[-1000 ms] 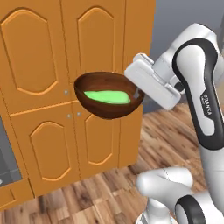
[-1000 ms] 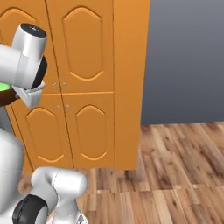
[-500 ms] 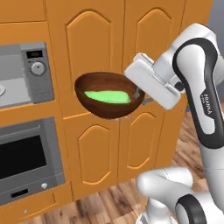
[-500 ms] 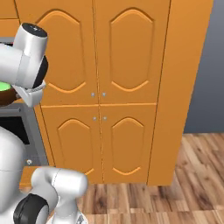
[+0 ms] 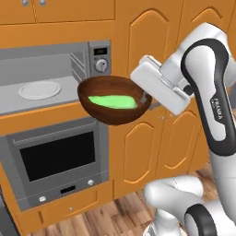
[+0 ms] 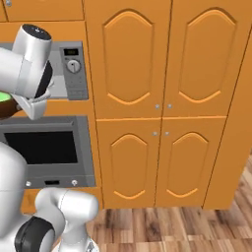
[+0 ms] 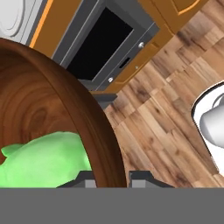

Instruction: Pick the corn from the sink and place it in the bowl. Then pick the bowl and place it in the microwave. Then close the microwave door and press the start button.

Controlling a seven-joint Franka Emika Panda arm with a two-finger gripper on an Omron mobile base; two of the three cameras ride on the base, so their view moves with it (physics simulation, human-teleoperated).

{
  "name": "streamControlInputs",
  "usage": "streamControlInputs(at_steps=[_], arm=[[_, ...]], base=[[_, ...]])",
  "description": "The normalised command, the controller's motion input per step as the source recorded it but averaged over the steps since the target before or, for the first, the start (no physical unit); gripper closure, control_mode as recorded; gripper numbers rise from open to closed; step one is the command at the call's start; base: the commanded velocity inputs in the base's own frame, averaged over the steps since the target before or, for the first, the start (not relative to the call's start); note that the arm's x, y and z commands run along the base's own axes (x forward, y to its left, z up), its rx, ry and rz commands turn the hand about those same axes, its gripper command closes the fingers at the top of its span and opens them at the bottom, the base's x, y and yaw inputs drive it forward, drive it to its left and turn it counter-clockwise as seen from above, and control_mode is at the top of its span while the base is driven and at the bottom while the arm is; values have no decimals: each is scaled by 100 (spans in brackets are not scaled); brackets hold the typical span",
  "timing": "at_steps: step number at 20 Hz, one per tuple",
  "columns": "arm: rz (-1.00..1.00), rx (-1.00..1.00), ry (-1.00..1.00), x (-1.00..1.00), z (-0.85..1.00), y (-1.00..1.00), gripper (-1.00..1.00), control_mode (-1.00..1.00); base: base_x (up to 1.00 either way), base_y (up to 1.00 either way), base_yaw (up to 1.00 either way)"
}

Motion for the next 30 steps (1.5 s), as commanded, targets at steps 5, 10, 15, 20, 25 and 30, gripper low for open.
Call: streamControlInputs(at_steps=[5, 10, 15, 20, 25, 30], arm=[[0, 0, 0, 0, 0, 0, 100, 100], [0, 0, 0, 0, 0, 0, 100, 100], [0, 0, 0, 0, 0, 0, 100, 100], [0, 0, 0, 0, 0, 0, 100, 100], [0, 0, 0, 0, 0, 0, 100, 100], [0, 0, 0, 0, 0, 0, 100, 100]], base=[[21, 42, 0], [30, 21, 0], [36, 29, 0], [0, 47, 7], [13, 2, 30], [40, -2, 36]])
